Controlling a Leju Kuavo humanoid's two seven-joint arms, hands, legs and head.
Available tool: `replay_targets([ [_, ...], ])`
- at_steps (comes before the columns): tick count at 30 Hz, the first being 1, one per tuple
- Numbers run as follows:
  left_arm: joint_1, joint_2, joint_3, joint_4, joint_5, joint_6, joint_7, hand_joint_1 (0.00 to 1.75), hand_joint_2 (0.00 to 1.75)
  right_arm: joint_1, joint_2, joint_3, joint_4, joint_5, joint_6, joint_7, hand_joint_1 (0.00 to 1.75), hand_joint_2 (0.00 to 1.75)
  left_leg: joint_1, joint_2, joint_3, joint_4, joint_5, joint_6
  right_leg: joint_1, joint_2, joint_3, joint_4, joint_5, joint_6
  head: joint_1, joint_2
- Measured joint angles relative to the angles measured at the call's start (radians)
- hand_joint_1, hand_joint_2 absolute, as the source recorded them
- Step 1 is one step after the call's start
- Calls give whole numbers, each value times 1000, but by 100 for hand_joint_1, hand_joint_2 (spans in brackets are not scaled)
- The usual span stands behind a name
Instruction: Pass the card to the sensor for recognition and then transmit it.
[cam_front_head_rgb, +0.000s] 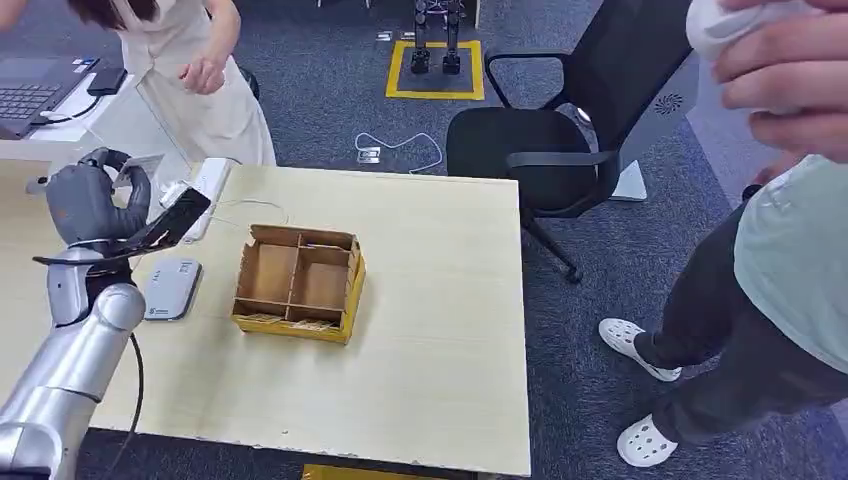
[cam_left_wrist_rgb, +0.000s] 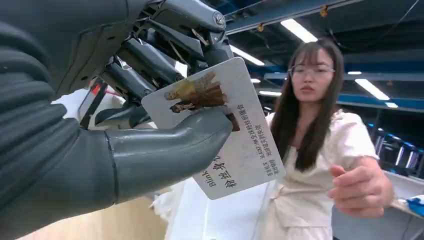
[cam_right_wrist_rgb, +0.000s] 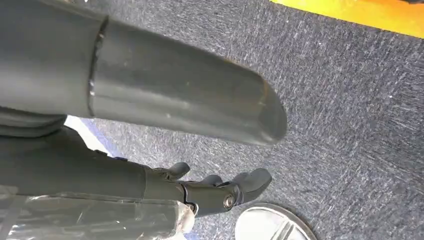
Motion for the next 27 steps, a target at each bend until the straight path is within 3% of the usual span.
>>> replay_targets([
  [13, -90, -48, -101, 58, -50, 45, 30, 175, 175, -44, 21, 46, 57, -44, 2, -44, 0, 0, 0, 1, 0, 0, 0, 0, 0, 1, -1, 0, 0, 0, 0, 0],
  [24, -96, -67, -117, 105, -18, 146, -8, 175, 175, -50, 27, 74, 76, -65, 1, -49, 0, 0, 0, 1, -1, 0, 0, 0, 0, 1, -1, 0, 0, 0, 0, 0],
  [27, -94, -75, -117, 117, -27, 150, 10, 175, 175, -53, 28, 77, 79, -76, 1, -52, 0, 0, 0, 1, -1, 0, 0, 0, 0, 1, -1, 0, 0, 0, 0, 0],
])
